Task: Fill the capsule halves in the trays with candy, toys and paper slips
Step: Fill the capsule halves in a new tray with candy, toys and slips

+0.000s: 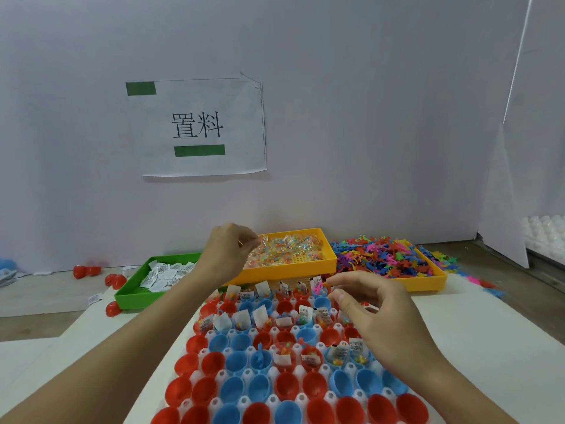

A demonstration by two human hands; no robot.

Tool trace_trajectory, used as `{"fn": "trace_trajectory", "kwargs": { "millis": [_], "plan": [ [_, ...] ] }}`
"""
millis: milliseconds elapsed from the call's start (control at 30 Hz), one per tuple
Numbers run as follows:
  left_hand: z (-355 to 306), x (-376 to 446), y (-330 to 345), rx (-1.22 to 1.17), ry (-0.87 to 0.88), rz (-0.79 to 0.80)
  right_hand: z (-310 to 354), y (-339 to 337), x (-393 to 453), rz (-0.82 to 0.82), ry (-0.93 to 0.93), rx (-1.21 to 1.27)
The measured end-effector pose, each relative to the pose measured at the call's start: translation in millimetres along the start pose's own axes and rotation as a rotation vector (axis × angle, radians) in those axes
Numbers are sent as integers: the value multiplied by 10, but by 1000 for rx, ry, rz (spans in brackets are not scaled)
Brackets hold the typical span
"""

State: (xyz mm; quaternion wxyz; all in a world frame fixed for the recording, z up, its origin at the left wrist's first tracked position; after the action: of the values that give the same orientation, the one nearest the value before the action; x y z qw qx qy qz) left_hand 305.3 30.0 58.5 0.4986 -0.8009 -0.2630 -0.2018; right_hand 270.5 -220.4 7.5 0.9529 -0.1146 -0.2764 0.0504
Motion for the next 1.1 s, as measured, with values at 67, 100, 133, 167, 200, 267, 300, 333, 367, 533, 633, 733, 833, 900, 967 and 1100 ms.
{"fn": "trace_trajectory", "kwargs": {
  "millis": [67, 100, 133, 167, 200, 267, 300, 333, 367, 533, 633, 733, 833, 900, 967, 1100],
  "plan": [
    [-60, -63, -92, -95, -24, -86, 3, 3, -2, 9, 2, -8],
    [-93, -116, -126, -166, -45, -97, 8, 7, -4, 15, 5, -9],
    [-135, -190, -152, -244, -67, -87, 16, 13, -6, 23, 10, -7],
    [-194, -273, -170, -317, -79, -62, 24, 19, -8, 32, 12, -5],
    [-261, -365, -184, -392, -83, -27, 33, 26, -11, 42, 14, -3],
    [-397, -560, -184, -577, -98, 67, 55, 44, -17, 61, 20, 8],
    [-468, -655, -176, -661, -100, 122, 69, 59, -23, 77, 25, 20],
    [-542, -744, -162, -717, -92, 178, 88, 81, -37, 101, 32, 37],
    [-614, -813, -138, -743, -75, 236, 108, 105, -50, 127, 37, 58],
    [-733, -972, -109, -779, -59, 357, 176, 126, -85, 129, 32, 114],
    [-707, -996, -119, -779, -63, 396, 174, 132, -89, 133, 42, 105],
    [-687, -1006, -117, -771, -57, 431, 168, 140, -93, 129, 57, 128],
    [-676, -1011, -112, -792, -58, 441, 159, 125, -87, 111, 67, 174],
    [-676, -1002, -135, -788, -40, 467, 163, 133, -93, 119, 70, 191],
    [-653, -963, -202, -743, -1, 502, 161, 152, -100, 134, 74, 198],
    [-452, -806, -447, -569, 43, 503, 139, 132, -93, 117, 75, 176]
  ]
}}
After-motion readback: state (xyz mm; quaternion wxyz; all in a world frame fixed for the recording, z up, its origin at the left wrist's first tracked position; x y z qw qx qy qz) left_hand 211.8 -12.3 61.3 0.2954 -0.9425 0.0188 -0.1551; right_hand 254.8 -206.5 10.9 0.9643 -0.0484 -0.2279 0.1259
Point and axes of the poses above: each hand's wrist, its own x-axis towards the middle knuckle, its own y-axis out of the palm, z = x × y, the point moved 6 cm from there along x, towards the middle knuckle, and after that the axes turned 5 degrees about -z, right-handed, at the moved point
